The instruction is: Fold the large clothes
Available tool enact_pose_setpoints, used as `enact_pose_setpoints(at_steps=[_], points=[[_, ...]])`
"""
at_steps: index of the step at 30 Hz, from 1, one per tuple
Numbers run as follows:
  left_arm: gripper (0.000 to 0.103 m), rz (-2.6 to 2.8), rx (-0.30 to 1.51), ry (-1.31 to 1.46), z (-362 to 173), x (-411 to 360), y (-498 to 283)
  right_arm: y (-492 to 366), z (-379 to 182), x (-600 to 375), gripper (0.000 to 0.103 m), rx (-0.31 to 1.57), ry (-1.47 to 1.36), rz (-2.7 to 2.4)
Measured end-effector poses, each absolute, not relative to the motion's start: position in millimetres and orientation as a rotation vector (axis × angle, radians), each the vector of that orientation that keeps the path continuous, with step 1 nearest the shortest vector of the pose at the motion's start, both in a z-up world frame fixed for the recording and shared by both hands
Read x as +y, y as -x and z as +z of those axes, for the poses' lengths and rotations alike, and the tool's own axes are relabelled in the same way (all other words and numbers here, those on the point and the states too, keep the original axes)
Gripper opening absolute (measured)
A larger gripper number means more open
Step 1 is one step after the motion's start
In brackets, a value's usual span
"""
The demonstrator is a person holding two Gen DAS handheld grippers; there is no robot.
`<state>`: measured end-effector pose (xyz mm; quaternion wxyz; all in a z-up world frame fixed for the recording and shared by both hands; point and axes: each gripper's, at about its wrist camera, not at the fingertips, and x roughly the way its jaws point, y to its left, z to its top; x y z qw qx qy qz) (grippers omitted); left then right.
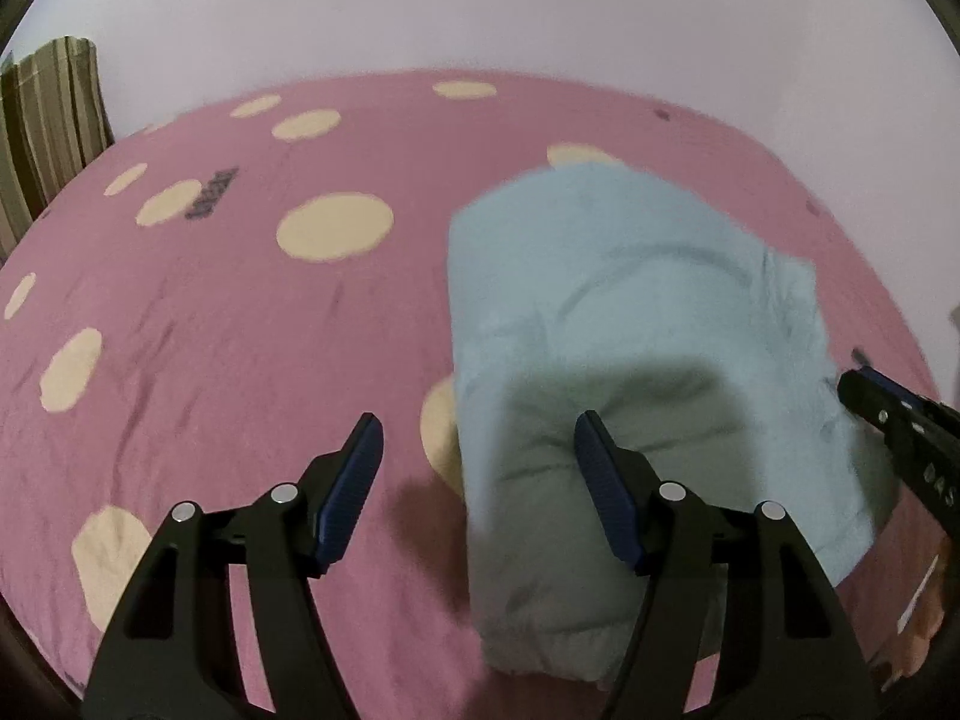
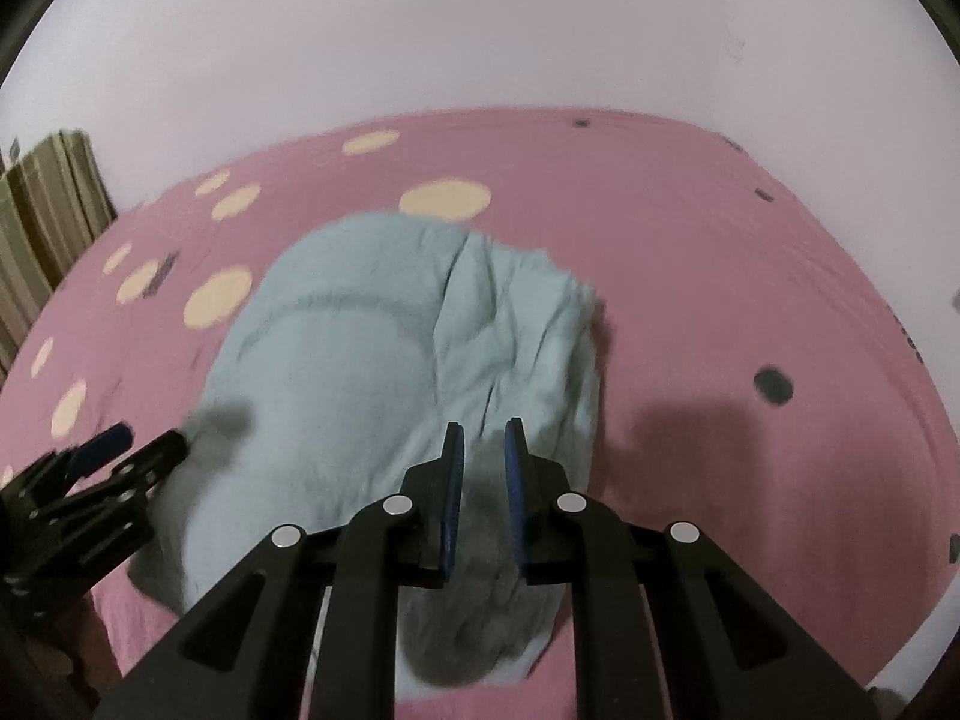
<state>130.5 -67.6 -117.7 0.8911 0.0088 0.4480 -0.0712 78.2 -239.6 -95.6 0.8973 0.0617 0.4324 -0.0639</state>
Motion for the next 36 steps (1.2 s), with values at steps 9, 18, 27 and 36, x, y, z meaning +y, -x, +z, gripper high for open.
enact_pose_setpoints(at_steps=[9,18,27,36], points=[[0.073,-0.144,0.971,-0.029,-151,-75,-136,-84,-146,-239,0.014,0.979,-0.107,-0.164],[0.073,-0.128,0.98,-0.034,-168,-82,-143,-88,-160,-236,0.014,0.959,-0.109,-0.186],[0.073,-0.096,0.961,-0.021,-160,-80,-139,-80,-156,-235,0.014,0.929,-0.124,-0.2],[0.073,-0.031,0.977,0.122,-131,-59,-130,-64,-124,-239,0.014,0.866,-0.151,-0.211]])
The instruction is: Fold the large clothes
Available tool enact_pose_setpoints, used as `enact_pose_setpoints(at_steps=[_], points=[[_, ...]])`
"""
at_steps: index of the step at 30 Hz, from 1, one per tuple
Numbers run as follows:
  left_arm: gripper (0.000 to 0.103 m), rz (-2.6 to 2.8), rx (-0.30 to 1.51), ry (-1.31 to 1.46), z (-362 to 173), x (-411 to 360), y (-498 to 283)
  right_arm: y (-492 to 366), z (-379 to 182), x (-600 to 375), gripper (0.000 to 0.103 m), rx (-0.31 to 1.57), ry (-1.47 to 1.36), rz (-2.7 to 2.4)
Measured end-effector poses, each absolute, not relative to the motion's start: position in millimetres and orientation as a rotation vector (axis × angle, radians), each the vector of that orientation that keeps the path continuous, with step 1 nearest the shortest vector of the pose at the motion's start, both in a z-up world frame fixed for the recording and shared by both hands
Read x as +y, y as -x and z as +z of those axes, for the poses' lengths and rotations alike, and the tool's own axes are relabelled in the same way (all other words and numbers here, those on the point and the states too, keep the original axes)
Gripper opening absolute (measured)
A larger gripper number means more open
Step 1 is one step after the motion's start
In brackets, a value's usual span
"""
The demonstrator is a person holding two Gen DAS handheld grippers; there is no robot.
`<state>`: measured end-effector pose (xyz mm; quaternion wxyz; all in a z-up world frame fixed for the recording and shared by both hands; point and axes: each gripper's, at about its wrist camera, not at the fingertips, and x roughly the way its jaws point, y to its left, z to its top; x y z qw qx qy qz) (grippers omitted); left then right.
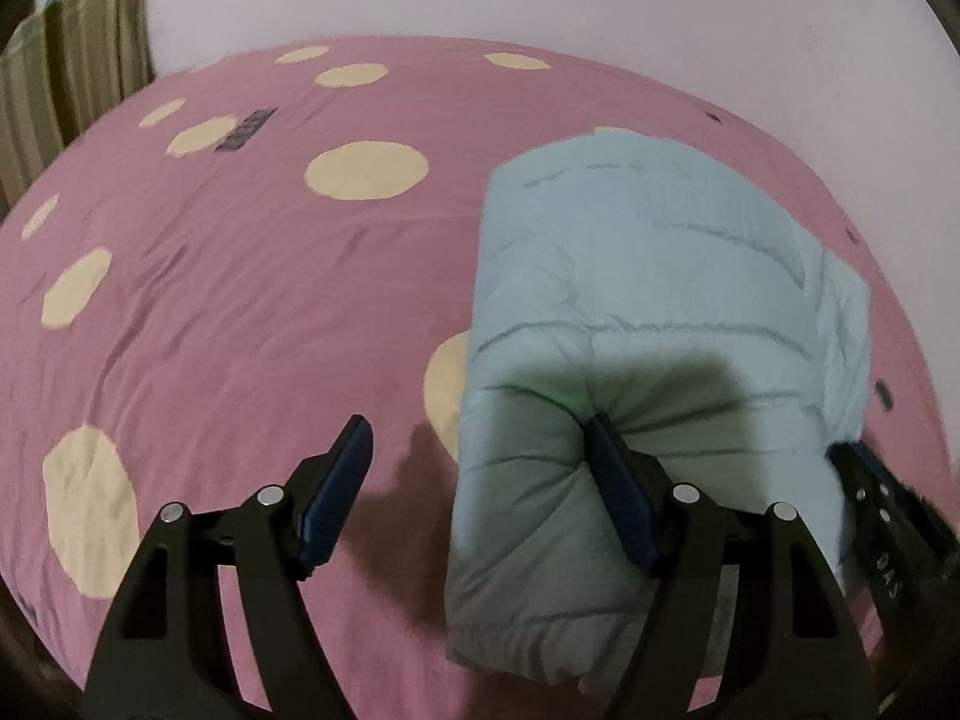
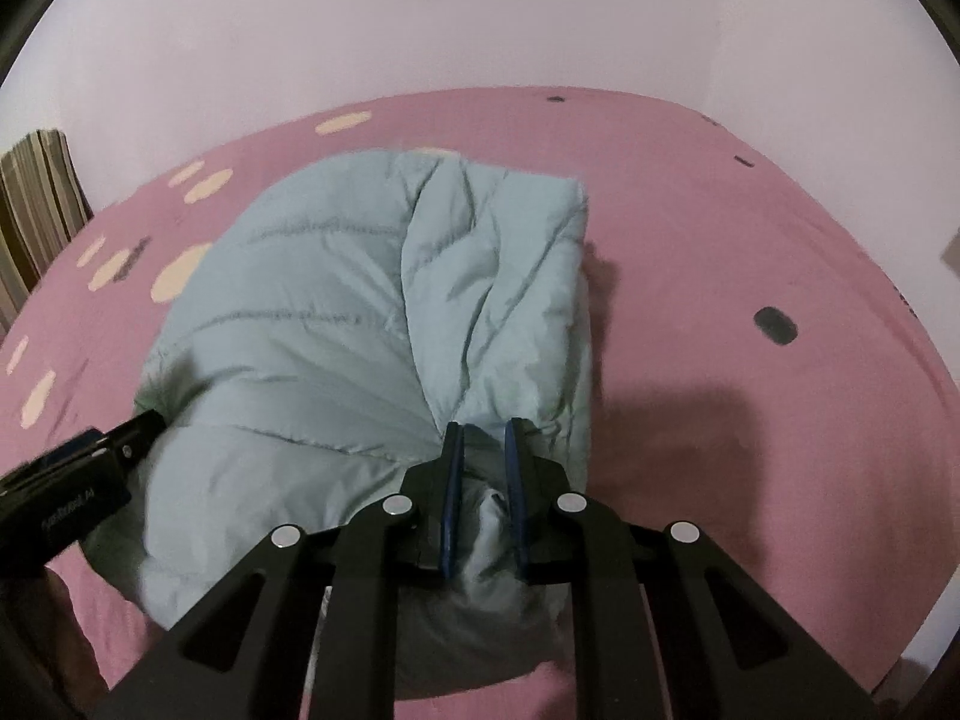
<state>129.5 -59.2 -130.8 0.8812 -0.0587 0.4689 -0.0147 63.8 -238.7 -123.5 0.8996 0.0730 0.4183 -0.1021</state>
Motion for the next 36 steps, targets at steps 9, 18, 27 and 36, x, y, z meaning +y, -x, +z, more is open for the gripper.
enact_pose_setpoints(at_steps=[9,18,27,36], points=[[0.085,0.078,0.983,0.276,-114,-42,-136,-65,-101,-258,0.05,0.806,-0.216,-0.255],[0.092,0.084,1.069,0.399,-141,-44,-152,-87,-123,-275,0.059,0.866,-0.379,-0.228],[0.101,0.131,1.094,0.556,-164,-39,-155,-98,-151,-279,0.065,0.897,-0.474,-0.227],[0.101,0.119,1.07,0.586,-171,-44,-153,-92,-170,-279,0.058,0.86,-0.566,-0.206]])
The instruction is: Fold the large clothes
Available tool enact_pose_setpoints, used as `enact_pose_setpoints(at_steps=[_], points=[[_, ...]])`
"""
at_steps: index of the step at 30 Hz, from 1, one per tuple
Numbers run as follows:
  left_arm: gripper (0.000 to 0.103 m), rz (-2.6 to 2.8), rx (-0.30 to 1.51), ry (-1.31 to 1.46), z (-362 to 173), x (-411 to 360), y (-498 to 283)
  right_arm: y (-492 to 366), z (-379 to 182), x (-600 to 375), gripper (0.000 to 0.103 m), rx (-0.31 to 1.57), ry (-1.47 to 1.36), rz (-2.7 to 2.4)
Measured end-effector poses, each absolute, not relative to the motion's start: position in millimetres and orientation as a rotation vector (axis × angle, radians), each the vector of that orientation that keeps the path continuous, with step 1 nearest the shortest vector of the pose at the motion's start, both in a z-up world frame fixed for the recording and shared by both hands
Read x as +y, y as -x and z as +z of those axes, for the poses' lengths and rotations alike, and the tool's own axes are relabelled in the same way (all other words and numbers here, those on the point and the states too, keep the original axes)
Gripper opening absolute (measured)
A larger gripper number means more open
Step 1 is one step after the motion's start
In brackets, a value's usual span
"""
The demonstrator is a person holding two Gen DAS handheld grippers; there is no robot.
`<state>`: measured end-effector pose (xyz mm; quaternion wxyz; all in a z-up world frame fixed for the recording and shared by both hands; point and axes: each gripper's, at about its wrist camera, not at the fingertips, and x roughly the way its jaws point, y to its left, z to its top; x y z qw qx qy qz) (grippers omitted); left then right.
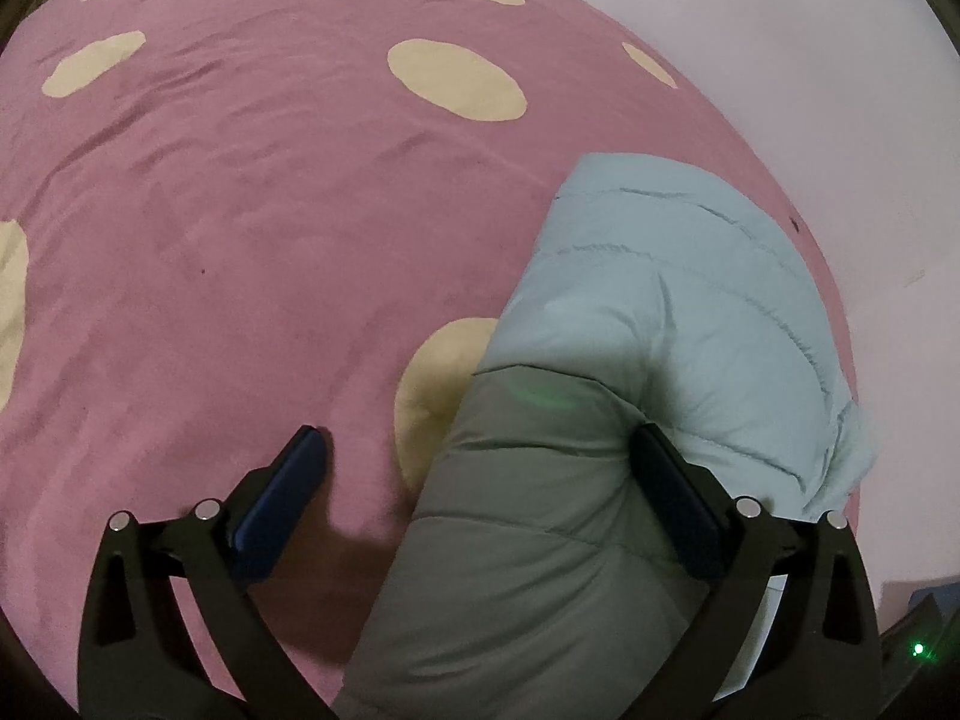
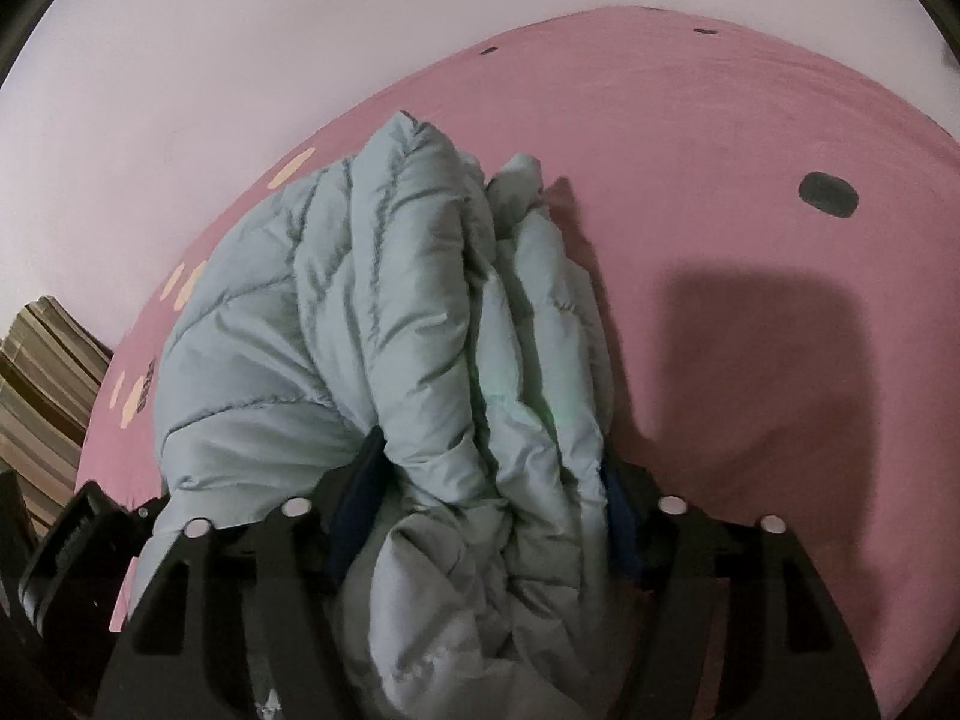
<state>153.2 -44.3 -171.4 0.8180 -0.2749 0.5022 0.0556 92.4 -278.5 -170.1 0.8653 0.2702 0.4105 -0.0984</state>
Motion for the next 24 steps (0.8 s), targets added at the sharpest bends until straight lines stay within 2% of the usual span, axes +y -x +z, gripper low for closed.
enact_pose_setpoints(at_steps=[1,3,4,5,8,11,18,24], points=[[0.099,0.101,1.064,0.593,-171,-45,-153,-91,-170,-277,0.055,0.853,-0.566,-0.205],[0.083,0.064,1.049,0.613,-171,-44,-149,-85,-172,-276,0.048,0.844,-0.576,-0.19],[0.078,0.037,1.042,0.62,-170,-45,-147,-82,-172,-274,0.044,0.839,-0.576,-0.184],[0.059,-0.002,1.039,0.638,-170,-46,-147,-82,-171,-273,0.04,0.833,-0.574,-0.179],[0.056,-0.041,1.041,0.668,-171,-46,-145,-73,-172,-274,0.032,0.818,-0.571,-0.168],[0.047,-0.068,1.033,0.675,-171,-45,-145,-67,-169,-269,0.027,0.8,-0.569,-0.16],[0.032,-0.125,0.994,0.661,-155,-42,-142,-67,-157,-258,0.021,0.748,-0.538,-0.15],[0.03,-0.121,0.906,0.648,-128,-22,-143,-86,-141,-238,0.019,0.706,-0.512,-0.093]])
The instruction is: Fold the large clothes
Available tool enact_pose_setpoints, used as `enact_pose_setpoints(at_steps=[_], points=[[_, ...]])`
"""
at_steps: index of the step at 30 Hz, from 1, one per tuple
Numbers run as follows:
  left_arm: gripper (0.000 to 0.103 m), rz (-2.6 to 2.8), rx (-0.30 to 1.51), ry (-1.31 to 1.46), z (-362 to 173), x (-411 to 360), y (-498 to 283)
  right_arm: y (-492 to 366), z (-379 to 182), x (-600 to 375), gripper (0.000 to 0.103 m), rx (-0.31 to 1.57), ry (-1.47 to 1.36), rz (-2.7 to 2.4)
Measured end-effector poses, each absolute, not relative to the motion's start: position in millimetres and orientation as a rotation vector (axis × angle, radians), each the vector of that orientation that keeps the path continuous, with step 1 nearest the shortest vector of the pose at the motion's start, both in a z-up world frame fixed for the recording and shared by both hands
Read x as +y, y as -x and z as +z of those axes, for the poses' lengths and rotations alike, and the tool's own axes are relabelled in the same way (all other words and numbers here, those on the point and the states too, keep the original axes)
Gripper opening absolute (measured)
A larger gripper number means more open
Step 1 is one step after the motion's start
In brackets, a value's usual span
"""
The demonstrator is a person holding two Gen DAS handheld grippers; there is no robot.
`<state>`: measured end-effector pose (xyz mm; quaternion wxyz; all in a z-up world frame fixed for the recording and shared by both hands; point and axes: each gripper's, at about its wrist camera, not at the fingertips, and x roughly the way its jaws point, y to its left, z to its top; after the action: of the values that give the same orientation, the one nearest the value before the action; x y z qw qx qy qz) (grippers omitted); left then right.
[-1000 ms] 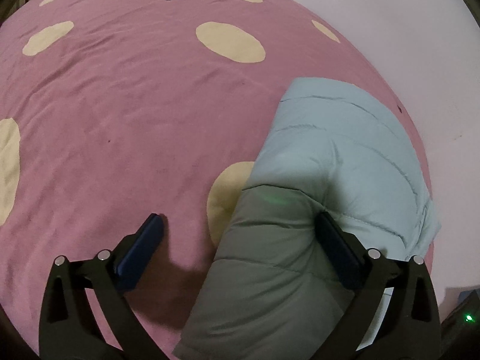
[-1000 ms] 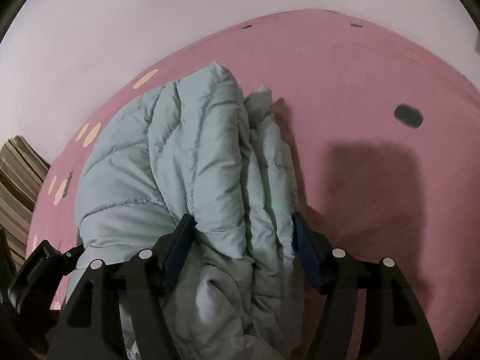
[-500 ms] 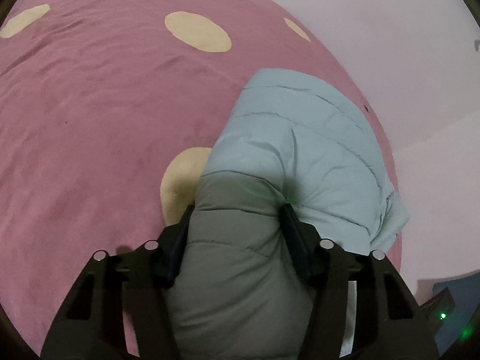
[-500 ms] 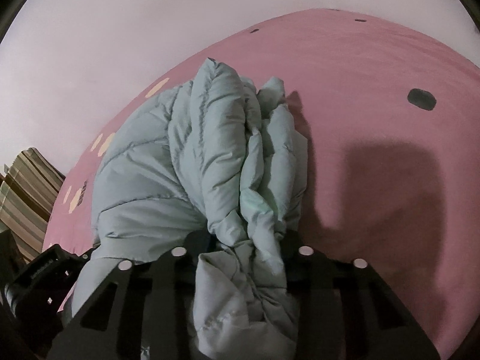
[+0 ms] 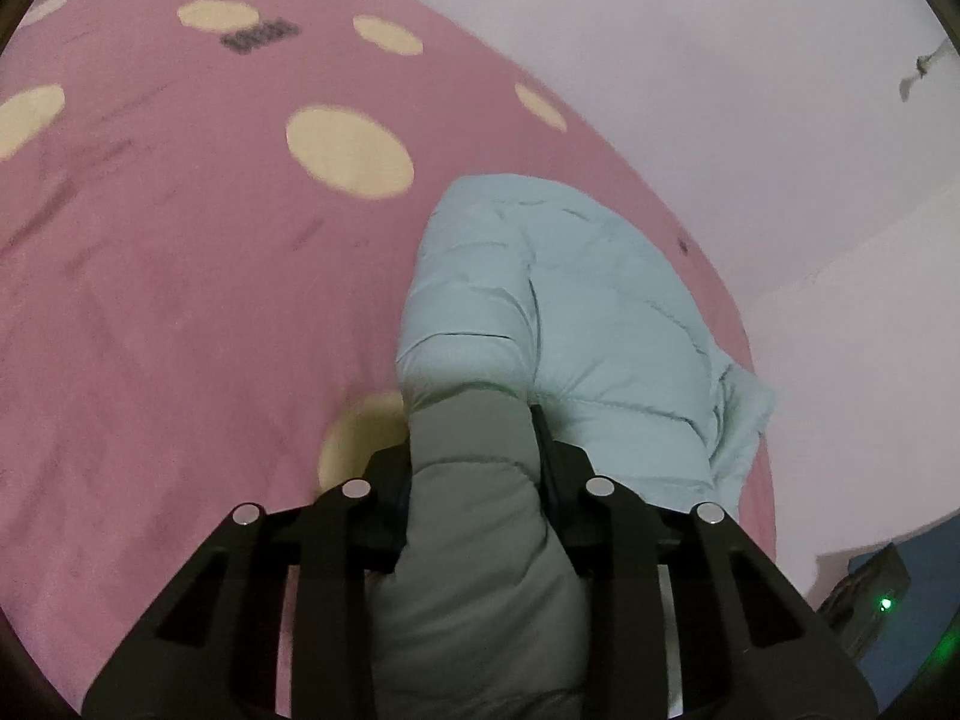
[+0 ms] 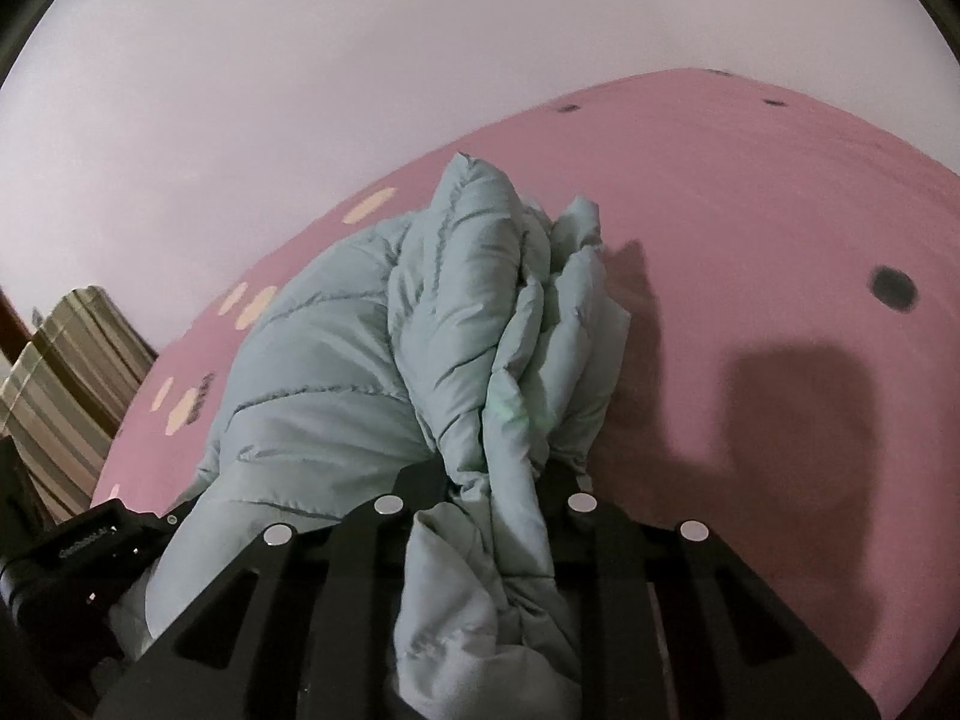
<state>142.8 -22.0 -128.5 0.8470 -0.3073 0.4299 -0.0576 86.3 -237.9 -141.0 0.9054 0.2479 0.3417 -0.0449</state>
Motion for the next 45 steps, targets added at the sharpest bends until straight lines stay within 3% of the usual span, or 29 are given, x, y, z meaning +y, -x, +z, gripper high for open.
enact_pose_setpoints(at_steps=[8,15,34,40,42,45], points=[[0.03,-0.051,0.828,0.657,-107,26,-163,-139,-122,-198,0.019,0.675,-0.503,0.001],[0.03,0.004,0.898,0.678,-138,59,-181,-169,-145,-167,0.019,0.75,-0.493,0.03],[0.032,-0.022,0.902,0.612,-159,61,-188,-172,-166,-160,0.02,0.807,-0.456,0.006],[0.047,-0.002,0.901,0.528,-154,61,-191,-175,-161,-151,0.027,0.821,-0.412,-0.013],[0.067,0.023,0.908,0.475,-153,61,-190,-172,-160,-151,0.03,0.831,-0.404,-0.024],[0.078,0.033,0.928,0.457,-154,68,-190,-168,-157,-152,0.037,0.842,-0.4,-0.045]])
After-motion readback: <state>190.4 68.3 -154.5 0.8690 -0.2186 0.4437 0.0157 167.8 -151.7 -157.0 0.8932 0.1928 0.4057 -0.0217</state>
